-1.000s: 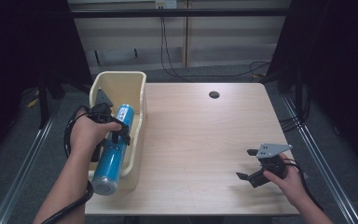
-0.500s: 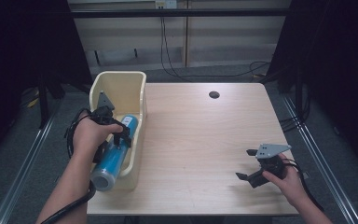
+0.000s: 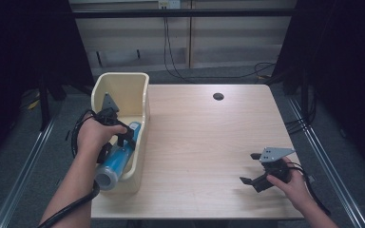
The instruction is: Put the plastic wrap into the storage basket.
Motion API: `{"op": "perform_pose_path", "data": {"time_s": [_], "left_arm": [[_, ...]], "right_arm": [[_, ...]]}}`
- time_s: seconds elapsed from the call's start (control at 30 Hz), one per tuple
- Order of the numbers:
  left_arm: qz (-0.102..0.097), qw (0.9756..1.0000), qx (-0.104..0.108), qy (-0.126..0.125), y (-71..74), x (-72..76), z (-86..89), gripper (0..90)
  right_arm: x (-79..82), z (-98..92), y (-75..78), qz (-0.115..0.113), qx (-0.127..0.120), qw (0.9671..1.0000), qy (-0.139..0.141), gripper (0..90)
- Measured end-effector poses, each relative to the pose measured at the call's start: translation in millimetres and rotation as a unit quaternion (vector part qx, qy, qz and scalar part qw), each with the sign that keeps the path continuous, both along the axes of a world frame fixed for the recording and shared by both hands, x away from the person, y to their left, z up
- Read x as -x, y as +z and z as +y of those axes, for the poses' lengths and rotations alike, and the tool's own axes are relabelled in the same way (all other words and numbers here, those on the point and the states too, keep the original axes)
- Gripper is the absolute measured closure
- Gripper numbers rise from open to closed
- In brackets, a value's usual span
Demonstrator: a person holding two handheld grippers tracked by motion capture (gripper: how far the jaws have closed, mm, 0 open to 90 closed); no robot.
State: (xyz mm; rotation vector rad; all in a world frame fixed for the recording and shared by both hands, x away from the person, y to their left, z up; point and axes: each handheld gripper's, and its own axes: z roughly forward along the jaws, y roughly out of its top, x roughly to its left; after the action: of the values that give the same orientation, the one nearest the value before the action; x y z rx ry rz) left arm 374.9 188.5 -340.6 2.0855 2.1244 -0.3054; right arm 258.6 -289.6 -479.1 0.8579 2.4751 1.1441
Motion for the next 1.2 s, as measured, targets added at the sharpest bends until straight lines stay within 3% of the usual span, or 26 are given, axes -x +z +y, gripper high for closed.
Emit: {"op": "perform_pose_path", "data": {"time_s": [0.1, 0.13, 0.17, 0.2, 0.23, 0.27, 0.3, 0.47, 0.8, 0.87, 1.13, 1.2], "left_arm": [[-0.013, 0.9998, -0.01, 0.012, -1.3, -1.0, -1.8, 31.4], [-0.014, 0.9999, -0.006, 0.003, 3.2, -2.9, 0.1, 31.6], [-0.014, 0.9999, -0.006, 0.003, 3.2, -2.9, 0.1, 33.6], [-0.033, 0.9993, -0.001, 0.015, 12.7, -3.3, 2.1, 38.9], [-0.033, 0.9993, -0.001, 0.015, 12.7, -3.3, 2.1, 43.8], [-0.03, 0.999, 0.015, 0.03, 23.0, -3.5, 5.3, 46.6], [-0.029, 0.9994, 0.012, 0.017, 26.1, -2.6, 6.6, 44.5], [-0.039, 0.999, 0.006, 0.021, 29.9, -0.8, 5.8, 40.6], [-0.063, 0.9976, 0.029, 0.007, 36.0, -3.2, 0.8, 30.2], [-0.08, 0.9962, 0.035, 0.001, 37.4, -3.5, -2.6, 28.4], [-0.096, 0.9936, 0.059, -0.014, 41.0, -3.7, -11.2, 20.8], [-0.102, 0.993, 0.055, -0.023, 42.0, -4.1, -13.5, 18.2]], "right_arm": [[0.2, 0.0, -0.2, 0.003, 0.0, 1.0, 0.0, 2.1], [0.2, 0.3, -0.6, 0.004, 0.0, 1.0, 0.001, 2.1], [0.2, 0.3, -0.6, 0.004, 0.0, 1.0, 0.001, 2.1], [0.1, 0.6, -0.9, 0.006, 0.001, 1.0, 0.002, 2.0], [-0.1, 0.8, -1.2, 0.005, 0.002, 1.0, 0.004, 2.1], [-0.2, 1.1, -1.3, 0.004, 0.003, 1.0, 0.004, 2.1], [-0.1, 1.5, -1.3, 0.006, 0.003, 1.0, 0.005, 2.1], [1.2, 1.6, -0.2, 0.004, 0.003, 1.0, 0.004, 2.1], [1.3, -0.5, 0.3, 0.002, 0.002, 1.0, 0.001, 2.1], [1.3, -0.4, 0.4, 0.002, 0.002, 1.0, 0.001, 2.1], [3.5, -1.9, 1.2, 0.004, 0.0, 1.0, 0.001, 2.1], [3.3, -2.8, 1.8, 0.0, -0.001, 1.0, 0.0, 2.1]]}}
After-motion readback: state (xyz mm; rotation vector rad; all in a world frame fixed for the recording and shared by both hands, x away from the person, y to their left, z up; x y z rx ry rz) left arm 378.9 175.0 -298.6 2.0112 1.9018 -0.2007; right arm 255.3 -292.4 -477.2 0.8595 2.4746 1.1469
